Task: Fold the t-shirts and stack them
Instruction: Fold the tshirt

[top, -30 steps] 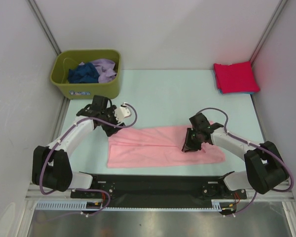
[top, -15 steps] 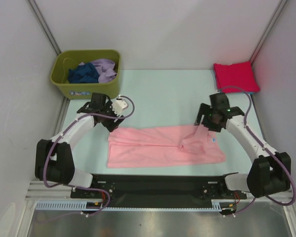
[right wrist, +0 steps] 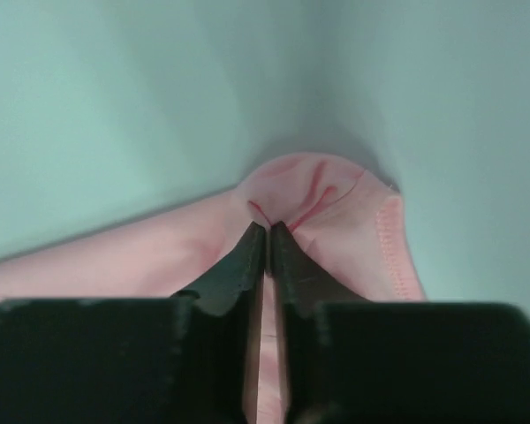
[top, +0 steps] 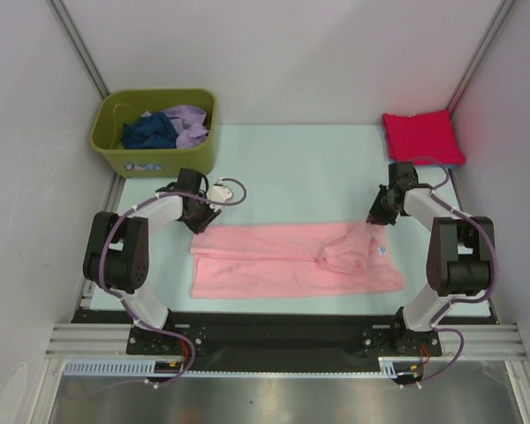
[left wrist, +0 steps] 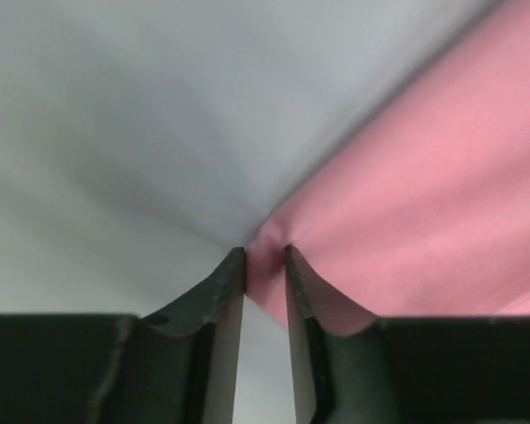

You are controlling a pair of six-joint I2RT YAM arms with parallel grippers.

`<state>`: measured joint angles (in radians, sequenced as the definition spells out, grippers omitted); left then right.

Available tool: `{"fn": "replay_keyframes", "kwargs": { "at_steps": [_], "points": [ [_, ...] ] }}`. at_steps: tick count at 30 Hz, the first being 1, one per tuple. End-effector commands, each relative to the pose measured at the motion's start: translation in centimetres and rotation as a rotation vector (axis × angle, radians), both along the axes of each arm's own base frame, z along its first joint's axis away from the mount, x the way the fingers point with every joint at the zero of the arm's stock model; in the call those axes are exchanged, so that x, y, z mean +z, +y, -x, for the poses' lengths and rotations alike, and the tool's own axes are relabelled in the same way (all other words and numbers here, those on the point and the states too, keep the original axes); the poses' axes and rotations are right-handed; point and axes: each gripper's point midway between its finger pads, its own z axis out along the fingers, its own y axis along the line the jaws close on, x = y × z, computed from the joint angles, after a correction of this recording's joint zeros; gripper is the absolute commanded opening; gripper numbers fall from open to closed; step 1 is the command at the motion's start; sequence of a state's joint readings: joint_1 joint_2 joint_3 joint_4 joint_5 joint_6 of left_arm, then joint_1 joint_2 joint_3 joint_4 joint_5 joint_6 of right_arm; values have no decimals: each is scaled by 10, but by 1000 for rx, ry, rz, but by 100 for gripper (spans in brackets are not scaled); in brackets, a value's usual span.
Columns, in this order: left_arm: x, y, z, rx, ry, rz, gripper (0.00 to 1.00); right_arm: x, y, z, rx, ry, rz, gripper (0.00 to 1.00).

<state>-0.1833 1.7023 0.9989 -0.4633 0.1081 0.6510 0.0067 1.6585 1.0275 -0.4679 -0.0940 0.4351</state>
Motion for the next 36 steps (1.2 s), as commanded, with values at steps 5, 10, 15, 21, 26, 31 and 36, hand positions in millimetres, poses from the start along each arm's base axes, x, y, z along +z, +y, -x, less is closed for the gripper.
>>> {"fn": "replay_keyframes", "kwargs": {
  "at_steps": [5,10,15,21,26,31,36],
  "points": [
    [-8,12,15,-32,28,-54,0,8,-28,-34,-41,-115,31,0],
    [-5,8,25,-29,52,-22,6,3,-22,-40,15,-109,8,28],
    [19,3,21,-51,-12,11,55,50,-33,-35,-22,-145,68,66],
    [74,4,2,-49,-158,11,65,74,-61,73,-334,19,173,68],
    [73,-6,9,-107,-150,53,72,48,-44,154,-519,98,56,66],
    [48,-10,-9,-99,-119,52,71,25,-45,175,-686,53,12,64],
    [11,-17,6,-133,30,42,67,-13,-45,167,-680,112,26,57]
  ]
}}
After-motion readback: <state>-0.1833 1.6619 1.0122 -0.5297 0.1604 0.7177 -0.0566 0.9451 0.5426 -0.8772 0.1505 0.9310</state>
